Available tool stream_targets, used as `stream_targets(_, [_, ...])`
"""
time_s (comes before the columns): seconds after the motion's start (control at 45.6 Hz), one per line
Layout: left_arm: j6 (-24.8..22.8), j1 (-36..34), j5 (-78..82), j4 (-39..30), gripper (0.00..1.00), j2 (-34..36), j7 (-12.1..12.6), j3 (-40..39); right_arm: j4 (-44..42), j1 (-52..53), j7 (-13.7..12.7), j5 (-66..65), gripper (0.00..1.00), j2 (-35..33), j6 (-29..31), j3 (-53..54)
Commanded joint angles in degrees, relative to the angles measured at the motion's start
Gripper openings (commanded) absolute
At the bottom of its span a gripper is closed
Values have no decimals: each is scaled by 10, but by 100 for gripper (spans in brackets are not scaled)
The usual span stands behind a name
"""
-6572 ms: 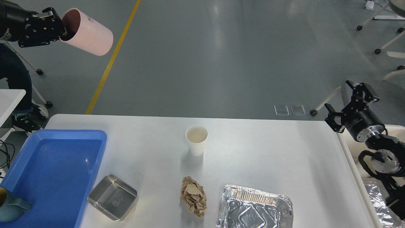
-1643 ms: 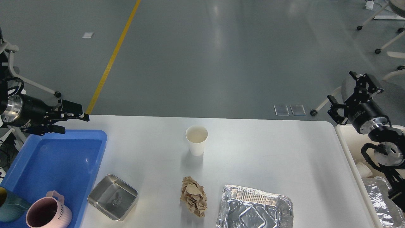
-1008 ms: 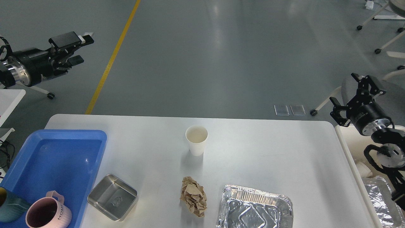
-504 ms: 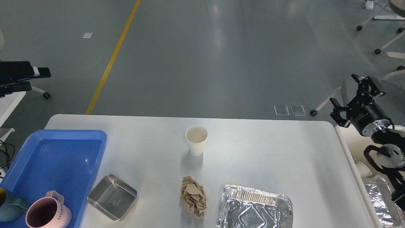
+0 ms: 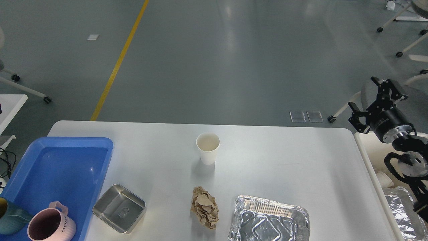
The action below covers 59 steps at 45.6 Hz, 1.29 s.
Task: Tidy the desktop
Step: 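Raise the left gripper away from the blue bin, then reach the left gripper to the small metal tray and grasp its rim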
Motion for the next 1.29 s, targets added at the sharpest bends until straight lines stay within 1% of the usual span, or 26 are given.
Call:
stream_targets(0.0, [0, 3, 13, 0, 97, -13, 1, 0, 0, -1, 0, 0, 100, -1, 0, 0])
stream_targets(0.131, [9, 8, 33, 1, 97, -48, 4, 12, 0, -2, 0, 0, 100, -1, 1, 0])
stream_targets(0.197, [28, 8, 51, 1, 97, -68, 4, 37, 0, -3, 0, 0, 100, -1, 4, 0])
stream_targets(0.285, [66, 8, 72, 2, 97, -106, 18, 76, 0, -3, 0, 0, 100, 0, 4, 0])
stream_targets(0.351, [83, 8, 76, 3, 97, -140, 32, 109, 1, -3, 0, 0, 100, 0, 4, 0])
stream_targets(0.394, [96, 8, 78, 5, 97, -162, 45, 126, 0, -3, 0, 0, 100, 0, 4, 0])
stream_targets(0.438, [110, 9, 78, 6, 97, -187, 64, 142, 1, -4, 0, 0, 100, -1, 4, 0])
stream_targets(0.526, [130, 8, 78, 13, 97, -237, 114, 176, 1, -4, 0, 0, 100, -2, 4, 1])
stream_targets(0.613, [147, 9, 78, 42, 97, -300, 161, 190, 1, -6, 0, 0, 100, -9, 5, 1])
stream_targets(0.635, [150, 9, 78, 49, 97, -315, 166, 191, 1, -7, 0, 0, 100, -10, 6, 1])
stream_targets(0.701, [158, 18, 78, 80, 97, -364, 172, 193, 1, -10, 0, 0, 100, -10, 8, 1])
stream_targets(0.854, [168, 32, 79, 107, 97, -415, 181, 194, 0, -10, 1, 0, 100, -12, 9, 3])
stream_targets(0.92, [181, 46, 81, 116, 97, -437, 193, 193, 0, -11, 1, 0, 100, -11, 11, 2])
stream_targets(0.986, [205, 56, 85, 123, 97, -455, 206, 193, 0, -11, 1, 0, 100, -11, 12, 2])
stream_targets(1.095, [239, 71, 85, 124, 97, -464, 214, 192, 0, -11, 1, 0, 100, -11, 12, 2])
stream_targets(1.271, [228, 72, 84, 122, 97, -457, 215, 193, -1, -11, 1, 0, 100, -12, 13, 2])
